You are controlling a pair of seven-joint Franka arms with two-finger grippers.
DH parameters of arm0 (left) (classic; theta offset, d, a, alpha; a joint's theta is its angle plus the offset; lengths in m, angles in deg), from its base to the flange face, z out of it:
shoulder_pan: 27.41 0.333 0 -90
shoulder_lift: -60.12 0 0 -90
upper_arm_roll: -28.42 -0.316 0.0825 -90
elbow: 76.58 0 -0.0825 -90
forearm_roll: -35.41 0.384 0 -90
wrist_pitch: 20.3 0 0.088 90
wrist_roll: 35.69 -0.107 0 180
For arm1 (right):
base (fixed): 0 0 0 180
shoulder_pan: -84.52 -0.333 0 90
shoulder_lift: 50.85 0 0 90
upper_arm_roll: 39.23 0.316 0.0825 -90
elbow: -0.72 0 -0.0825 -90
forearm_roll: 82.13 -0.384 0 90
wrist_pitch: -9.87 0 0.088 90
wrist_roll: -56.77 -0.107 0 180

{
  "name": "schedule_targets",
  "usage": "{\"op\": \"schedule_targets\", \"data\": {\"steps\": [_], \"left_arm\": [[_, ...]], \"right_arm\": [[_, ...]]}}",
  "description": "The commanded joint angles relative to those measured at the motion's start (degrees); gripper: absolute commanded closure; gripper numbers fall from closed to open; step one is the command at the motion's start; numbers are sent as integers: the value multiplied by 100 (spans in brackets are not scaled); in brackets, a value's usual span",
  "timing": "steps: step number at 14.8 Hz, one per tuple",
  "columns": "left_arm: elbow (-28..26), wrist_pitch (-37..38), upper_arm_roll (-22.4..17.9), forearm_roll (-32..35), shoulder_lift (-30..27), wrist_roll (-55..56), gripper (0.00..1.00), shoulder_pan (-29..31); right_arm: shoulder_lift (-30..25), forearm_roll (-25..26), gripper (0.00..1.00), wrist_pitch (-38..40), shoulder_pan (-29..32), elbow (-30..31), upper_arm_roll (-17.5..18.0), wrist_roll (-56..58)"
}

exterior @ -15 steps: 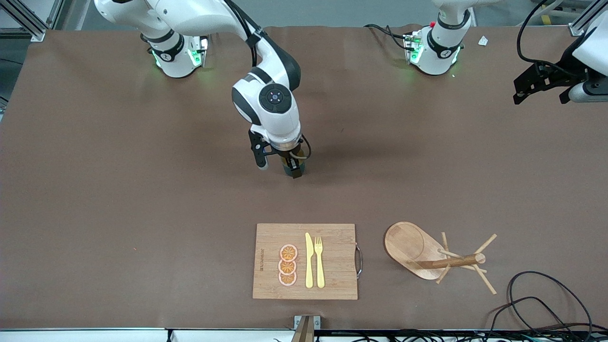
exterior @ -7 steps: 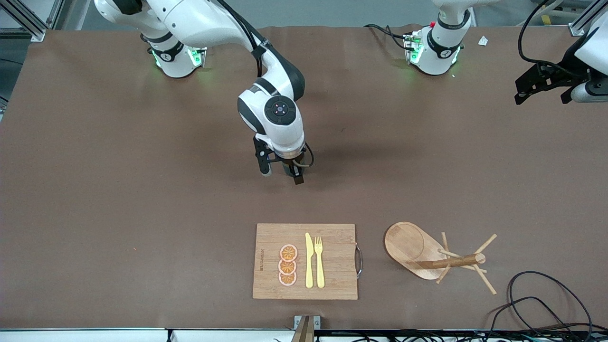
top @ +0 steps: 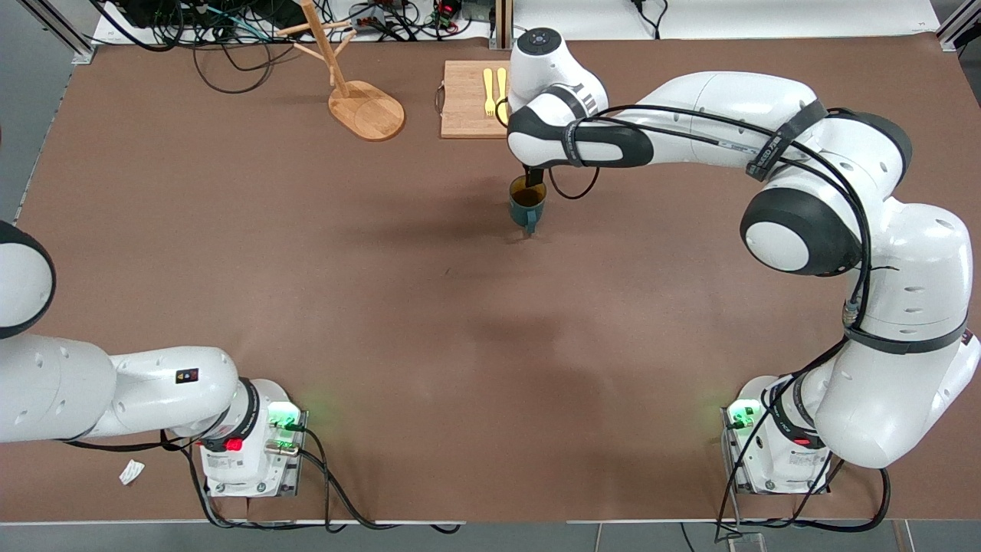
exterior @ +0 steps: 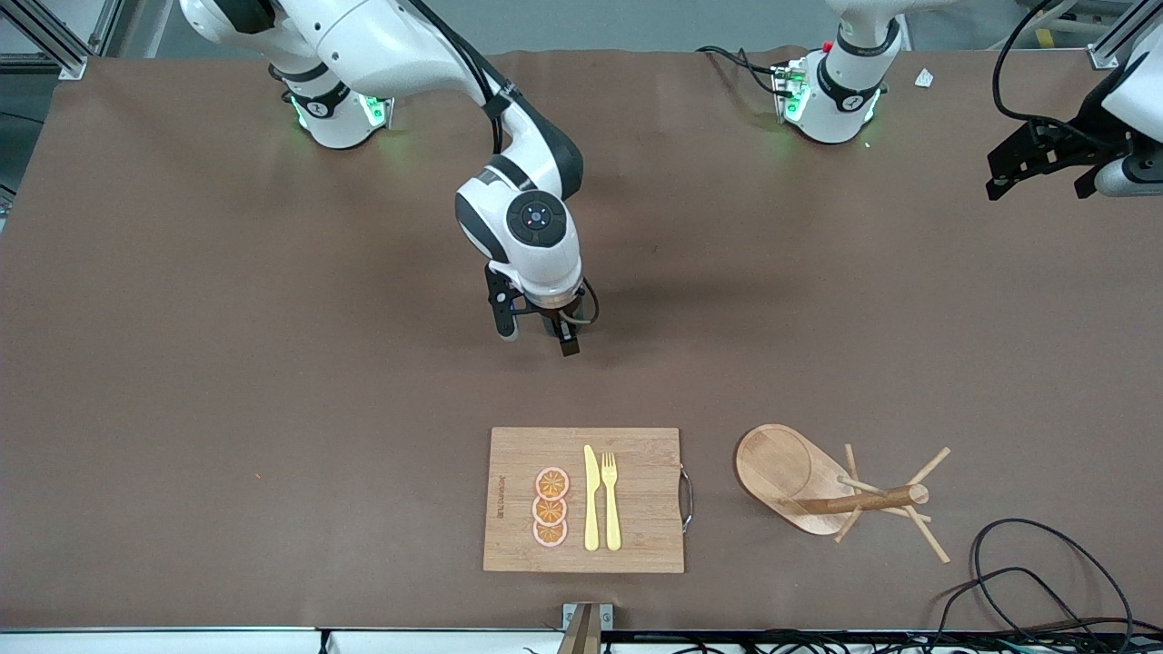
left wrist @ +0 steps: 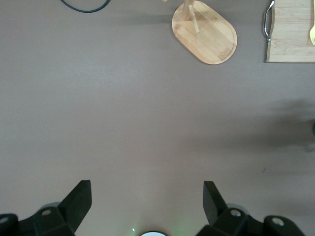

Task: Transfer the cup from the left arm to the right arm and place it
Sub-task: 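Lower the right gripper onto the mug rim and close on it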

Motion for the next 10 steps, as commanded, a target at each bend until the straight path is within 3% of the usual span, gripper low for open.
{"op": "schedule_targets", "data": {"steps": [1, 5, 10], "left_arm": [[24, 9, 21, 67, -33, -156, 0, 98], [33, 1, 21, 67, -33, -191, 0, 107], [33, 1, 21, 67, -33, -182, 0, 107]], "right_arm": [[108, -42, 3, 47, -4, -123, 19, -95], [196, -33, 3, 39, -39, -123, 19, -95], [231, -68, 16, 4, -39, -132, 19, -138]]}}
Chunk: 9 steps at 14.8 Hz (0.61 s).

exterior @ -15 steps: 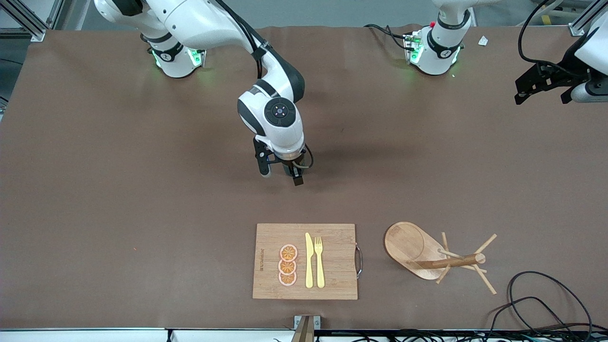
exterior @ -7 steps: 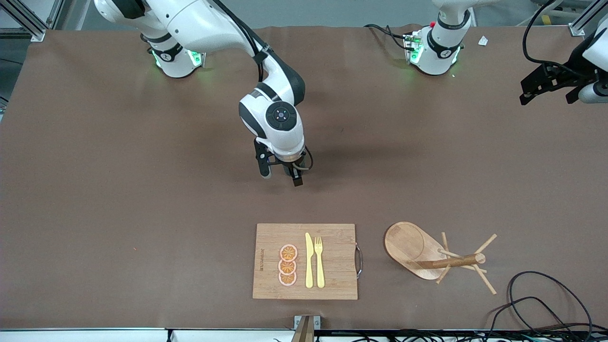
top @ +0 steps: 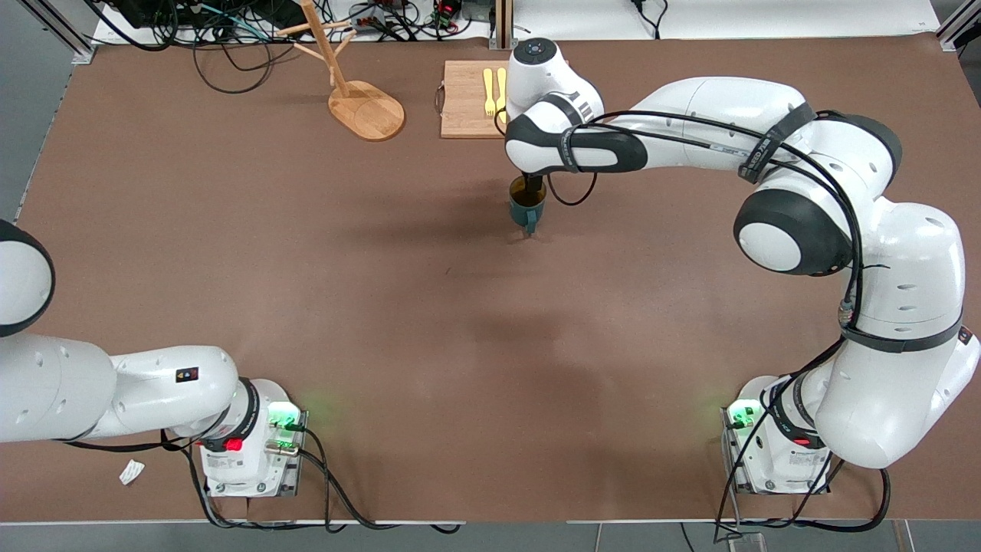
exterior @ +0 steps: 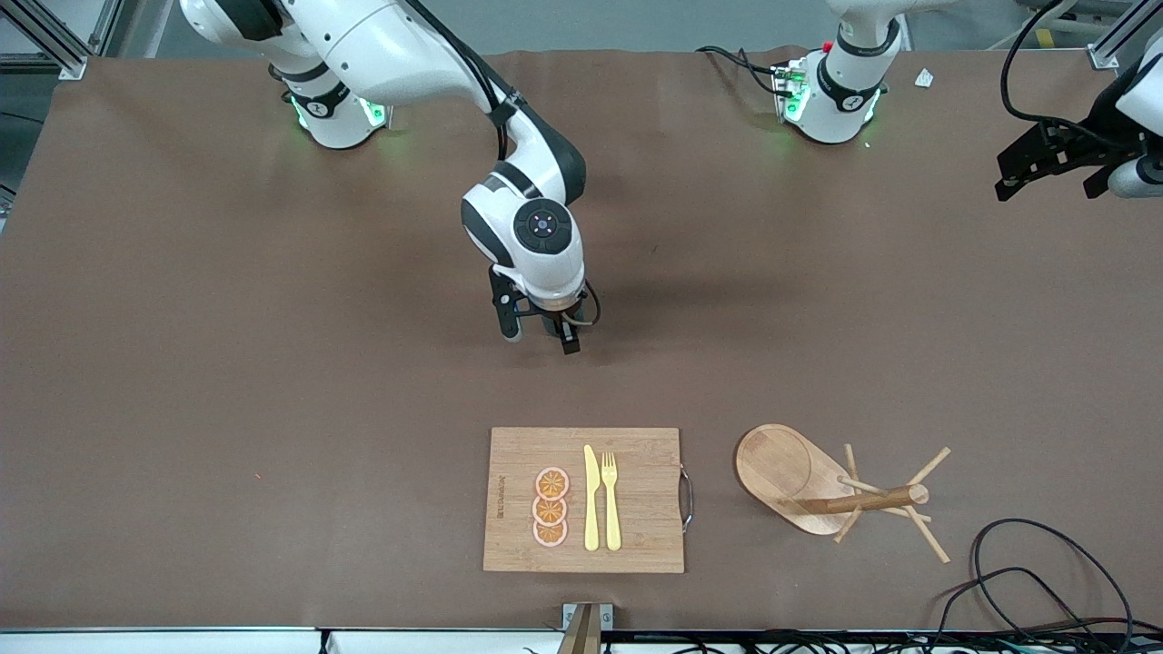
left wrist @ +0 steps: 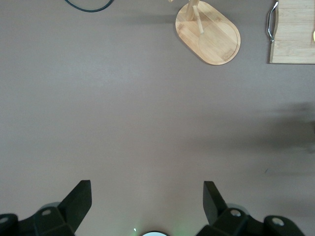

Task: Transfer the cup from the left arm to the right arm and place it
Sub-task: 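Lower the right gripper onto the mug rim and close on it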

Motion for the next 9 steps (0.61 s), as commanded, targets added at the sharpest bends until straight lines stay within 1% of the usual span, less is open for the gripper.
{"op": "schedule_targets", "data": {"steps": [1, 4, 6, 7, 9], "left_arm": [[33, 1, 22, 67, -33, -128, 0, 35], [33, 1, 22, 67, -33, -119, 0, 35], [33, 1, 22, 67, -33, -137, 0, 35], [33, 9, 22, 67, -33, -146, 0, 43], [33, 9, 22, 67, -42, -146, 0, 43]], "right_arm": [[106, -62, 19, -3, -17, -125, 11, -159], [150, -54, 25, -47, -25, -125, 11, -204], [150, -62, 30, -38, -25, -125, 11, -204], [150, -62, 34, -47, -25, -125, 11, -212], [168, -54, 46, -38, -25, -125, 11, -213]]}}
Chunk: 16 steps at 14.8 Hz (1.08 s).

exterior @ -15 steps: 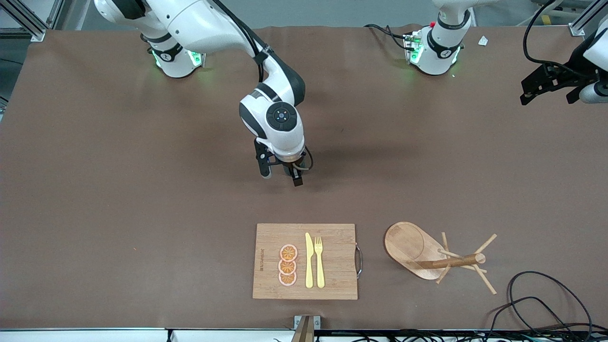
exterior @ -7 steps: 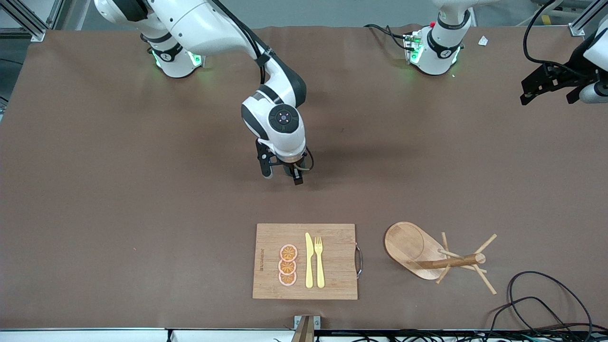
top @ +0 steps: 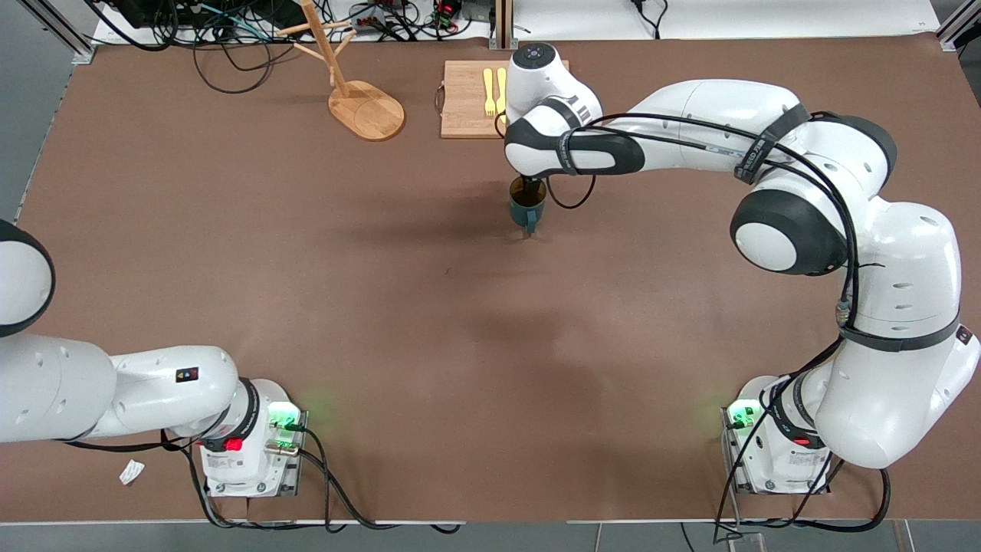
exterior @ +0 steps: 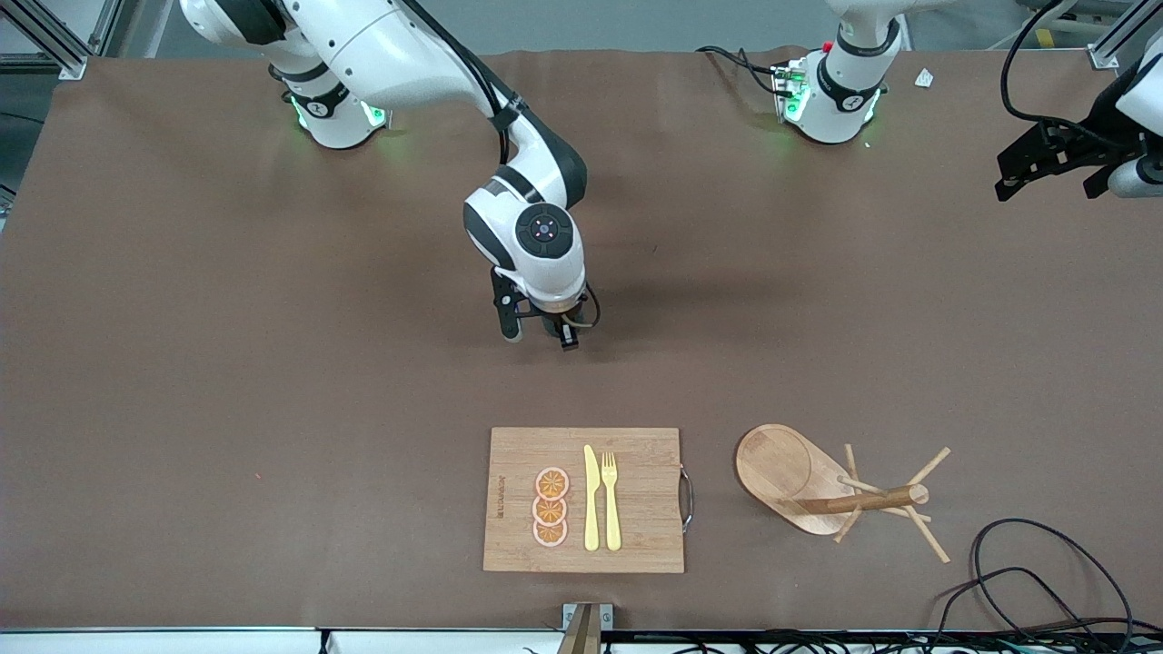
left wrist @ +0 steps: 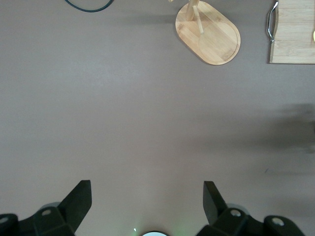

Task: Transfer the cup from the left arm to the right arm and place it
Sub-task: 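Lower the right gripper onto the mug rim and close on it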

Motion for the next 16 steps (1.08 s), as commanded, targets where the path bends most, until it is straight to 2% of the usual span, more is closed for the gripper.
{"op": "schedule_targets", "data": {"steps": [1, 4, 11, 16], "left_arm": [[33, 18, 22, 67, -42, -145, 0, 43], [33, 36, 22, 67, -42, -145, 0, 43], [33, 27, 22, 67, -42, -119, 0, 35], [33, 27, 22, 67, -42, -119, 0, 35]], "right_arm": [[87, -44, 52, 0, -22, -120, 6, -84], [95, -44, 66, 0, -31, -120, 6, -84], [148, -9, 90, -52, -153, -120, 6, -111], [140, -18, 98, -79, -163, -129, 6, -102]]}}
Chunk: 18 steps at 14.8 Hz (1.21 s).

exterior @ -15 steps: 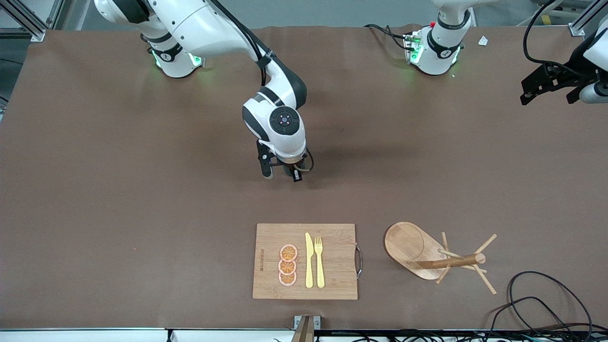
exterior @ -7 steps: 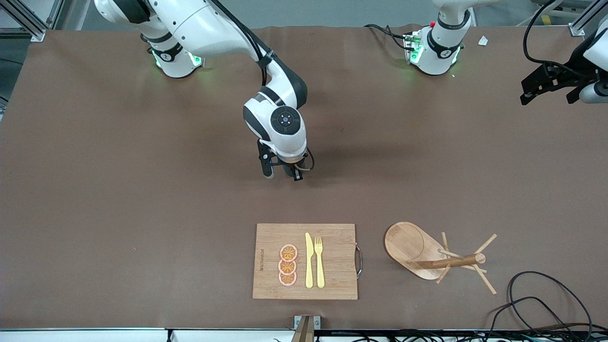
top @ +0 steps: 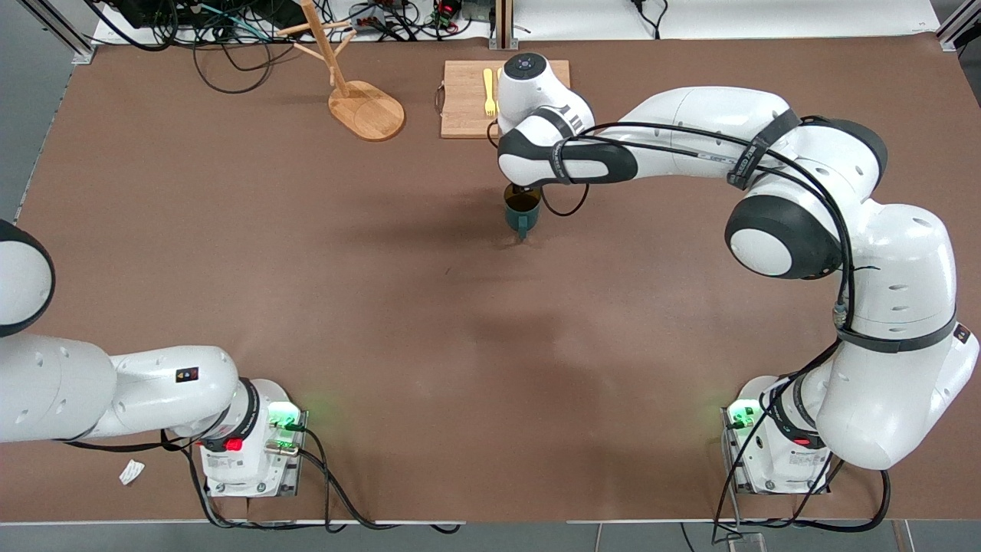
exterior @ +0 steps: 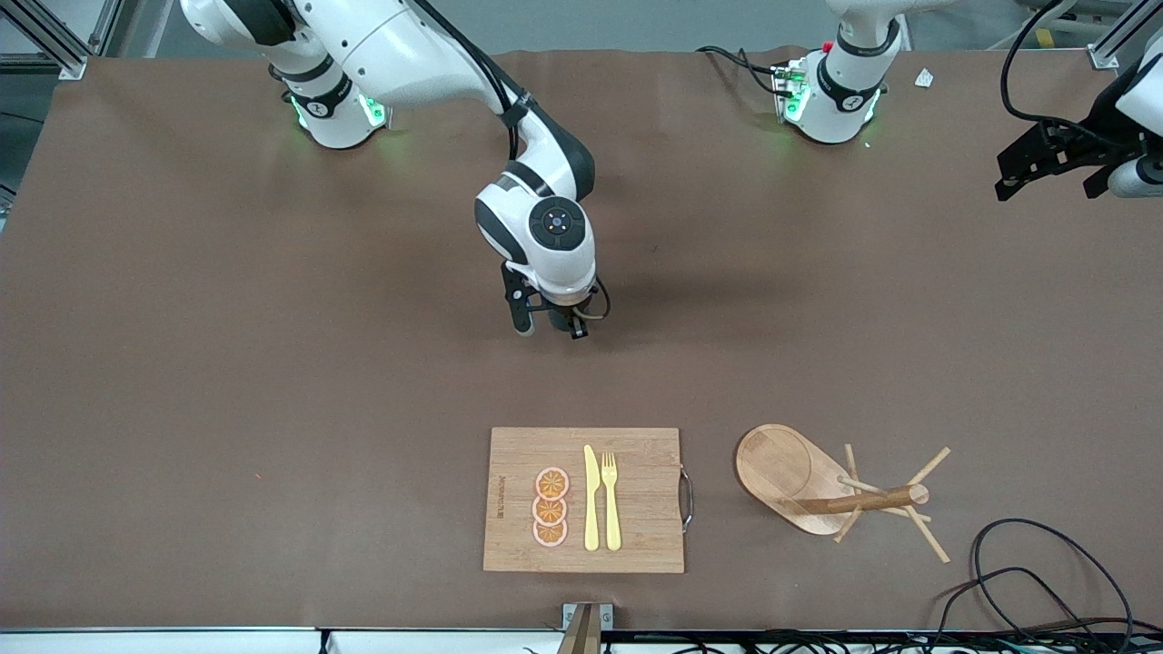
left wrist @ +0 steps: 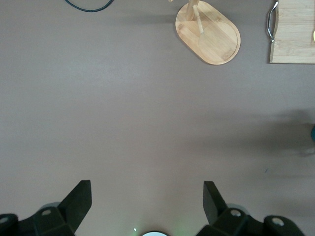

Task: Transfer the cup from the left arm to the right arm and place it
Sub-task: 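Lower the right gripper onto the mug rim and close on it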

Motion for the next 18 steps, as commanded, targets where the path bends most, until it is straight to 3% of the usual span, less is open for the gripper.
{"op": "schedule_targets", "data": {"steps": [1, 7, 12, 18], "left_arm": [[33, 24, 22, 67, -42, -109, 0, 43], [33, 24, 40, 67, -42, -39, 0, 26], [33, 24, 40, 67, -42, -30, 0, 26], [33, 24, 84, 58, -42, -12, 0, 17]], "right_arm": [[55, -27, 99, 25, 47, -176, -9, -80], [2, -71, 100, 622, 162, -686, -9, 244], [-147, -45, 100, 1202, 127, -643, -9, 2201], [-858, -45, 100, 1501, 477, -64, -18, 3996]]}}
